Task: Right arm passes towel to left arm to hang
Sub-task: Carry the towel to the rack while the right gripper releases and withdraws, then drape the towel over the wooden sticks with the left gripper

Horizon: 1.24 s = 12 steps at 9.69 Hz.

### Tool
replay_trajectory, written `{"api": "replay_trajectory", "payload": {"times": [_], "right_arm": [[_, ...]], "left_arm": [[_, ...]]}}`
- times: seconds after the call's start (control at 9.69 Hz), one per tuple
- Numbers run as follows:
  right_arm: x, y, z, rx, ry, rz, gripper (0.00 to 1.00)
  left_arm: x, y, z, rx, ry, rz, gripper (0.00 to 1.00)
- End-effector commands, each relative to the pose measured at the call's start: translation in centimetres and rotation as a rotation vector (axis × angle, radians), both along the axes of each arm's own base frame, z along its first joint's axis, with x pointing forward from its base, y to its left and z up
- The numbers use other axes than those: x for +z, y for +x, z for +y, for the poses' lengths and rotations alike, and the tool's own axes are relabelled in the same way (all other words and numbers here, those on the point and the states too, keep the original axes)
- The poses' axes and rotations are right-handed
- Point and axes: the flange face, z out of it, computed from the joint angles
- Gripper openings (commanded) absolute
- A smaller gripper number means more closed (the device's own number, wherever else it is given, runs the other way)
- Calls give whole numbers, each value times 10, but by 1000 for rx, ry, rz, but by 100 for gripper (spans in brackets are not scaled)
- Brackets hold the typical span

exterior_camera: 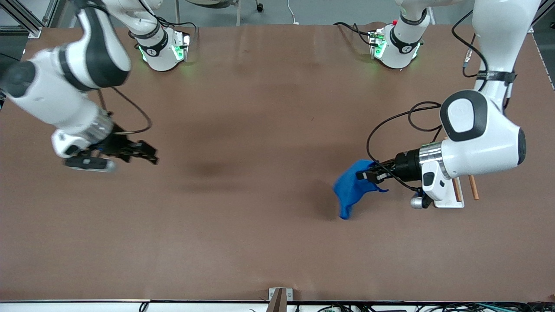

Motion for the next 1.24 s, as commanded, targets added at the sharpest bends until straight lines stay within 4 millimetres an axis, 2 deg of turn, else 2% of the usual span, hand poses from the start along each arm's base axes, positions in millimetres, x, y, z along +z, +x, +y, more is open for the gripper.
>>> {"api": "replay_trajectory", "payload": {"times": [0.0, 0.1, 0.21, 0.31, 0.52, 0.62, 0.72, 0.83, 0.93, 1.14], "right_arm": [[56, -6, -55, -67, -82, 28, 100], [85, -9, -74, -85, -85, 62, 100], [112, -16, -86, -104, -85, 77, 100], [136, -28, -97, -123, -84, 81, 100], [155, -47, -131, -110, -73, 118, 100], [172, -50, -139, -58, -77, 101, 100], [181, -50, -138, -45, -87, 87, 100], [187, -49, -138, -46, -91, 75, 100], [185, -39, -139, -44, -89, 73, 100], [191, -34, -134, -36, -91, 58, 100]], "left_arm": [[2, -12, 16, 28, 236, 9, 0], [-2, -13, 31, -5, 338, 8, 0], [-4, -12, 59, -33, 405, 19, 0], [-7, -14, 75, -72, 441, 28, 0], [-3, -14, 124, -124, 479, 26, 0], [-4, -15, 148, -168, 472, 22, 0], [-6, -16, 171, -208, 465, 19, 0], [-8, -20, 186, -273, 458, 23, 0], [-11, -25, 202, -349, 478, 36, 0], [-15, -29, 231, -434, 483, 20, 1]]}}
